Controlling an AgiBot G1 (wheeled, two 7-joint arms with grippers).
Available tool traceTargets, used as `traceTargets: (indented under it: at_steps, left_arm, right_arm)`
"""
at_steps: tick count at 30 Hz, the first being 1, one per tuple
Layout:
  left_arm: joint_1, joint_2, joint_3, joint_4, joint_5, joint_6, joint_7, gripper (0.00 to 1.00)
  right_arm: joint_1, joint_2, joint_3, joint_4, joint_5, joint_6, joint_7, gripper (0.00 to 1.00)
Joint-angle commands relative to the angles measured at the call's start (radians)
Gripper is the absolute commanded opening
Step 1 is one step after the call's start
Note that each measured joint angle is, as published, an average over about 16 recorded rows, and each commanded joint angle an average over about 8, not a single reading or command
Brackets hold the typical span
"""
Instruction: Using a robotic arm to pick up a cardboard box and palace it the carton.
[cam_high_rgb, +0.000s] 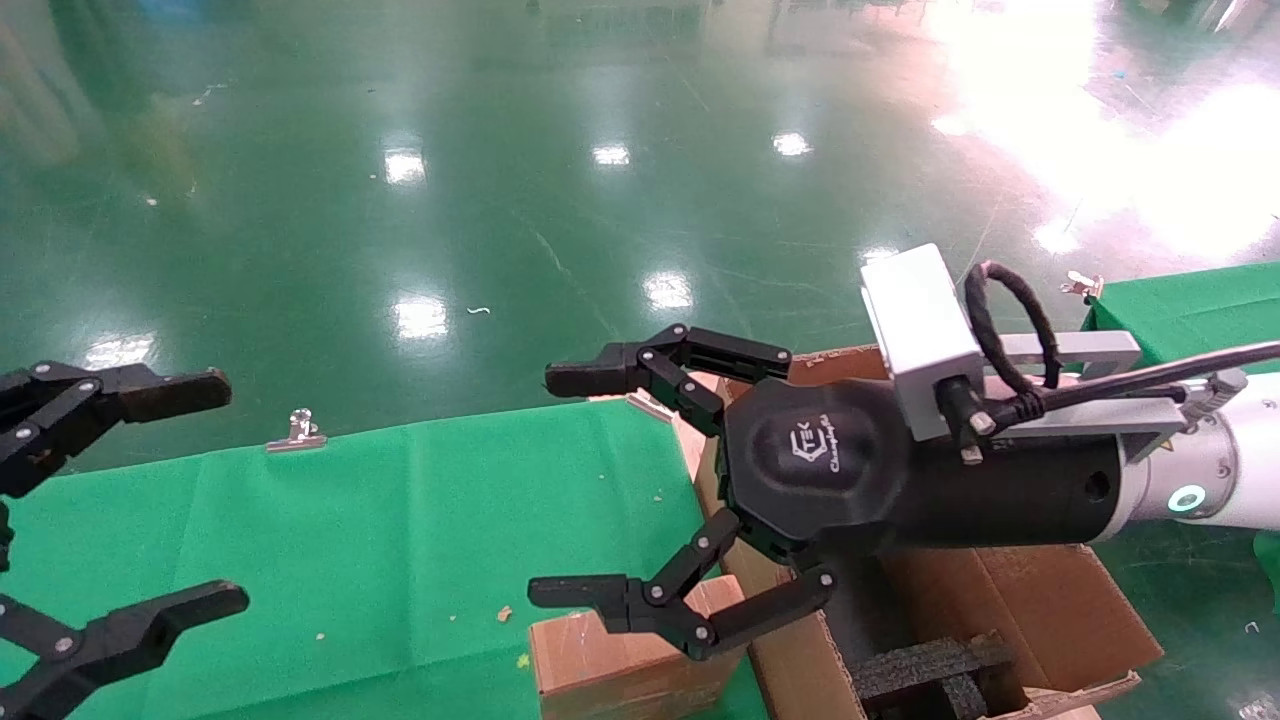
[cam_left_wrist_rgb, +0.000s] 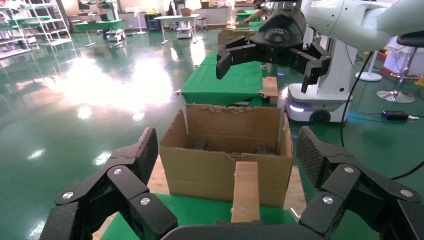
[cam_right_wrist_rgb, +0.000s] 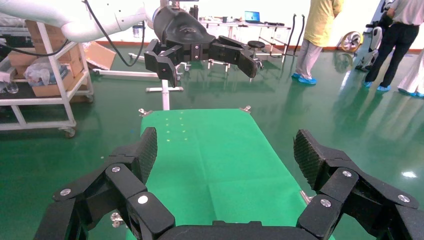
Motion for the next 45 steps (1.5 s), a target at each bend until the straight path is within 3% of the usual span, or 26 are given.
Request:
traceTargets:
  at_steps: [1, 15, 23, 35, 45]
  left_arm:
    - [0.0, 0.0, 0.0, 0.0, 0.0, 0.0, 0.0, 1.0]
    - [0.0, 0.0, 0.0, 0.0, 0.0, 0.0, 0.0, 0.97]
    - [0.0, 0.0, 0.0, 0.0, 0.0, 0.0, 0.0, 0.0]
    - [0.0, 0.0, 0.0, 0.0, 0.0, 0.0, 0.0, 0.0]
    - [0.0, 0.0, 0.0, 0.0, 0.0, 0.0, 0.0, 0.0]
  right_arm:
    - [0.0, 0.0, 0.0, 0.0, 0.0, 0.0, 0.0, 1.0]
    - [0.0, 0.0, 0.0, 0.0, 0.0, 0.0, 0.0, 1.0]
    - [0.0, 0.0, 0.0, 0.0, 0.0, 0.0, 0.0, 1.0]
    - [0.014, 0.002, -0.015, -0.003, -0.037, -0.004, 0.0, 1.0]
    - [0.158, -0.042, -0.13, -0.044, -0.277, -0.055, -0.002, 1.0]
